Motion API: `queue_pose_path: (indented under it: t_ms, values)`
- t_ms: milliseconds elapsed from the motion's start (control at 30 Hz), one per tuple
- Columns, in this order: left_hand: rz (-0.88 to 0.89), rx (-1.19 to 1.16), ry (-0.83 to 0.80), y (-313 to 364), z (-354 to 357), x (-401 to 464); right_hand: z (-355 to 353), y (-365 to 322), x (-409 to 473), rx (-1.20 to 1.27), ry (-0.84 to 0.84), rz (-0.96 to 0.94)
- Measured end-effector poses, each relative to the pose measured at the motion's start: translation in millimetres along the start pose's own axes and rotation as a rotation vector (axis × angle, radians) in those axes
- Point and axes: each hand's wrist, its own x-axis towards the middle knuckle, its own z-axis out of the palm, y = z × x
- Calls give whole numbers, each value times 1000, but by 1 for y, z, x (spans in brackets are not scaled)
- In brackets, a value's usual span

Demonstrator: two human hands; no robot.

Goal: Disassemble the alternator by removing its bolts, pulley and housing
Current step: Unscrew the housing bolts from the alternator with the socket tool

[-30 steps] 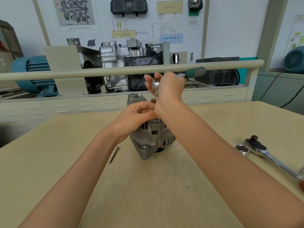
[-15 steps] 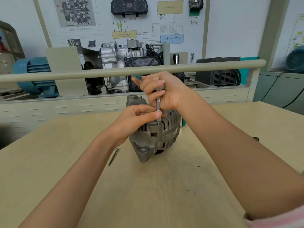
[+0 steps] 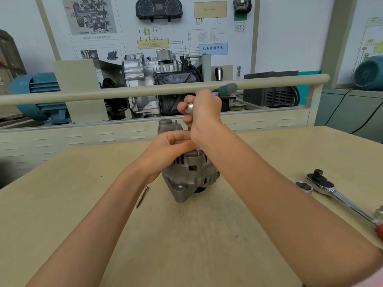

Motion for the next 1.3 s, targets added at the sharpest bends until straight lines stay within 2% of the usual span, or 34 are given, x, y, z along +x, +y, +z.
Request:
queue_pose_path:
  t_ms: [67,167,233,300,400,467,533,633,700,933,1000,1133,1300]
  values:
    - [-8,-24,-23,2,-1,-1,-5,-8,7,-39,-111,201]
    - [-22,-22,-55,3,-1,0,-15,-19,21,25,-426,565]
    - [-22,-21,-59,3,-1,0,-17,-21,27,1,-576,690]
    - [-23,-29,-49,3,-1,0,-16,-20,29,2,-638,754]
    - [-11,-34,-18,2,0,0,-18,-19,26,102,-655,762]
    - [-6,-20,-19,2,0,0,-20,-19,19,159,-567,657]
    - [-9,-19,-31,3,1,0,-18,-15,11,182,-366,439]
    - [-22,-21,-10,3,1,0,-9,-2,0,130,10,1]
    - [-26,-12,2,3,2,0,-5,4,-1,111,102,-130]
    - [-45,-20,-31,6,2,-1,-7,-8,12,30,-65,170]
    - [-51,-9,-39,7,2,-1,-10,-12,15,-6,-185,282]
    - [-52,8,-29,8,2,-2,-19,-21,22,16,-534,608]
    - [-60,18,-6,7,4,-3,-19,-22,28,38,-662,771]
